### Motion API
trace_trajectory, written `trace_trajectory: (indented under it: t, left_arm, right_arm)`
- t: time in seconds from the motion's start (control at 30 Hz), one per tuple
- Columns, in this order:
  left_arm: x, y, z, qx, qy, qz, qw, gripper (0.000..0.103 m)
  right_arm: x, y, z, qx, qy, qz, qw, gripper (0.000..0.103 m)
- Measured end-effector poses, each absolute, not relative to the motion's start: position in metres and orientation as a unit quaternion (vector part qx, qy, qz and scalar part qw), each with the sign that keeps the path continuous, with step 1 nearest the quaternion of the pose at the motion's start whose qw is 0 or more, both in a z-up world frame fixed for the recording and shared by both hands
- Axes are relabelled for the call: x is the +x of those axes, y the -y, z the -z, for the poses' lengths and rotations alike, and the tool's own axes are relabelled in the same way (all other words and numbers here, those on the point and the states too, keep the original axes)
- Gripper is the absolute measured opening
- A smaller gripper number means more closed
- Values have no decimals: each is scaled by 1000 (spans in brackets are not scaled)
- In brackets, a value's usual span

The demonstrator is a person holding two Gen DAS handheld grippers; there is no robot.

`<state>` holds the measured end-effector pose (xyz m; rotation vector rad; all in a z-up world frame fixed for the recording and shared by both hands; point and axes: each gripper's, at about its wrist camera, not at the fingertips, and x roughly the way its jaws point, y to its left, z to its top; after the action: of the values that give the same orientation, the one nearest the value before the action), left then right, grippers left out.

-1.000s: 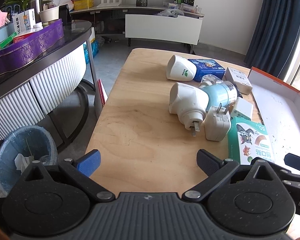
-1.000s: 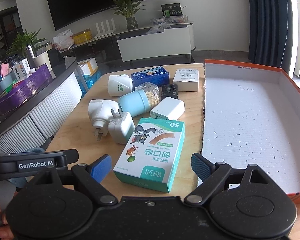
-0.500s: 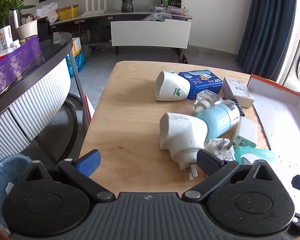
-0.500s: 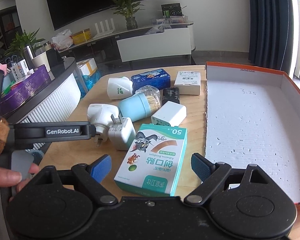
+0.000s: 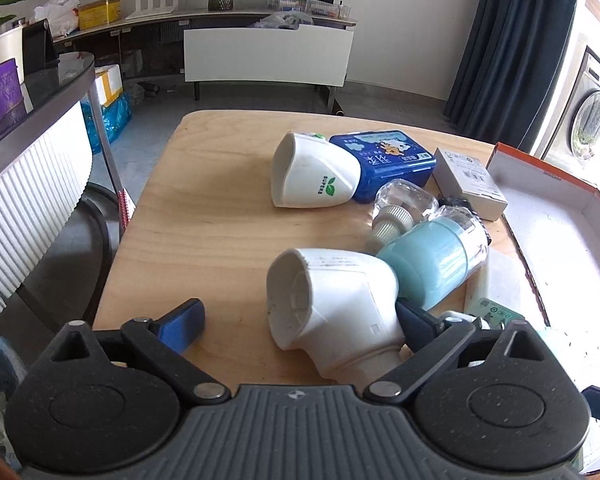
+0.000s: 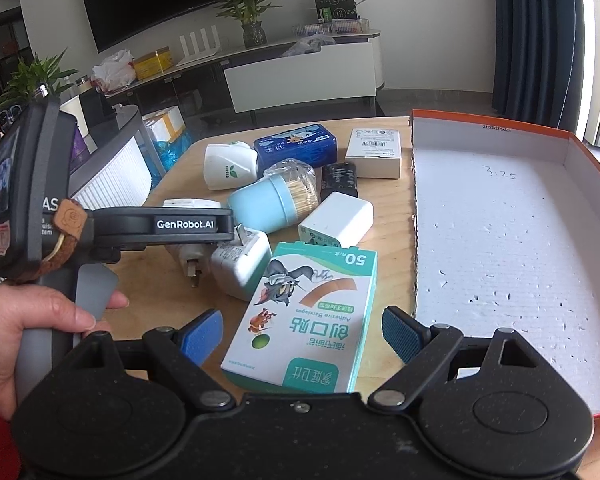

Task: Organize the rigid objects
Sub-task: 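Close the left tool on the white heater while the right tool grasps the bandage box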

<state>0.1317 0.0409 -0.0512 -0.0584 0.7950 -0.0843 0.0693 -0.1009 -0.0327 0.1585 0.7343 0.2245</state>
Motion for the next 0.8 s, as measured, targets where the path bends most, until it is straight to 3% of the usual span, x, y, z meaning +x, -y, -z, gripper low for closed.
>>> trace_trajectory:
  t: [0.1,0.17,0.4,0.53,0.8]
  left_arm:
    - [128,-37,50,-10,-374,55,926,73]
    - [126,-38,48,-8,-373,64,926,65]
    - [117,-43,47,-16,-371,67,926,65]
    - [107,-47,41,-16,-363,56,930,65]
    - [86,-47,22,-31,-350,49,935,65]
  right_arm:
    - [76,96,37,79,-367,-107,921,102]
    - [81,94,40,82,-372,-104,919,102]
    - [95,87,52,64,-396,-86,912,101]
    - [100,85,51,34,-400,-84,912,86]
    - [91,100,31,39,-377,-86,921,84]
